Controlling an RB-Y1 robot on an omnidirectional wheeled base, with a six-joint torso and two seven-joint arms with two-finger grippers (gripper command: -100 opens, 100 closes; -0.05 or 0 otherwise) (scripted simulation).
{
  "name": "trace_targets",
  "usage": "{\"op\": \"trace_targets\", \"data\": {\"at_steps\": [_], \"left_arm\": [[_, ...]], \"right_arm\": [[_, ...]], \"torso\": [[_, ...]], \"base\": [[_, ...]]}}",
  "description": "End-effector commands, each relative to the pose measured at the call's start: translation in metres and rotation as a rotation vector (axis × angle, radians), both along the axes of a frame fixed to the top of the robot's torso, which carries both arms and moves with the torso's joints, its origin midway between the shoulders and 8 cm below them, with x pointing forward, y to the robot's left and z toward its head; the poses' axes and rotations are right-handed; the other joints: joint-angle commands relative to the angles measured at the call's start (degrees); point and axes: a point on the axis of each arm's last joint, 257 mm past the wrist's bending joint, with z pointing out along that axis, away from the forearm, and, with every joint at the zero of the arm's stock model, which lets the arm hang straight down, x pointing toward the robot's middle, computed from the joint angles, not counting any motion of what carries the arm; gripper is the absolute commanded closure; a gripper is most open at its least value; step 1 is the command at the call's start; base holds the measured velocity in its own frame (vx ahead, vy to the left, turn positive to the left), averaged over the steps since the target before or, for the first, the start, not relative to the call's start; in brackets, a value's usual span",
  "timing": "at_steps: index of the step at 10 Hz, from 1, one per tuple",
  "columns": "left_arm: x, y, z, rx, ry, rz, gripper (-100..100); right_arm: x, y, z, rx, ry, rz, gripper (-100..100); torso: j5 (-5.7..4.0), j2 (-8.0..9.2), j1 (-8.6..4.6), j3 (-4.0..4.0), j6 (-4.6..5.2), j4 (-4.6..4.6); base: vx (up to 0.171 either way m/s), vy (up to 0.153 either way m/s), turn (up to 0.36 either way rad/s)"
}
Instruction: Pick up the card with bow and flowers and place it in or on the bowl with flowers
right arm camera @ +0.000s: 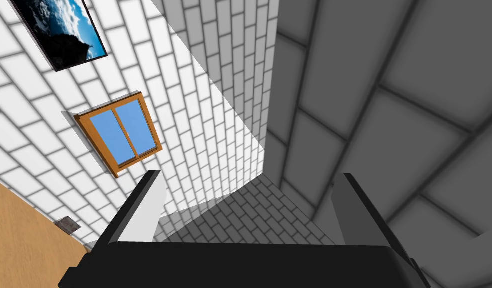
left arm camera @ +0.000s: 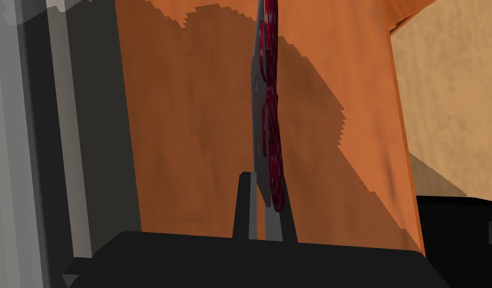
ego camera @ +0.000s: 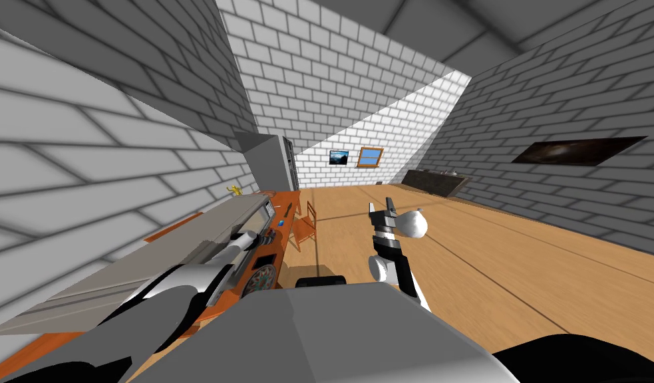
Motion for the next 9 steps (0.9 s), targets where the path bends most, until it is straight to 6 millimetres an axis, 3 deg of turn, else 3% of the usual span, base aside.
{"op": "trace_targets", "data": {"at_steps": [1,2,6,8,9], "left_arm": [[0.000,0.000,0.000,0.000,0.000,0.000,0],[0.010,0.006,0.007,0.042,-0.026,-0.021,100],[0.016,0.010,0.012,0.070,-0.043,-0.035,100],[0.030,0.020,0.024,0.147,-0.085,-0.073,100],[0.026,0.021,0.021,0.146,-0.076,-0.068,100]], "right_arm": [[0.000,0.000,0.000,0.000,0.000,0.000,0],[0.000,0.000,0.000,0.000,0.000,0.000,0],[0.000,0.000,0.000,0.000,0.000,0.000,0],[0.000,0.000,0.000,0.000,0.000,0.000,0],[0.000,0.000,0.000,0.000,0.000,0.000,0]], "torso": [[0.00,0.00,0.00,0.00,0.00,0.00],[0.01,-0.08,0.05,-0.05,0.00,-0.02],[0.01,0.02,0.01,0.02,0.02,0.02],[-0.01,0.04,-0.04,0.04,0.03,0.04],[-0.04,0.15,-0.10,0.10,0.04,0.07]], "base": [[-0.005,-0.003,0.001],[-0.036,-0.033,-0.025],[-0.039,-0.021,-0.008],[-0.067,-0.034,-0.019],[-0.062,-0.039,-0.015]]}}
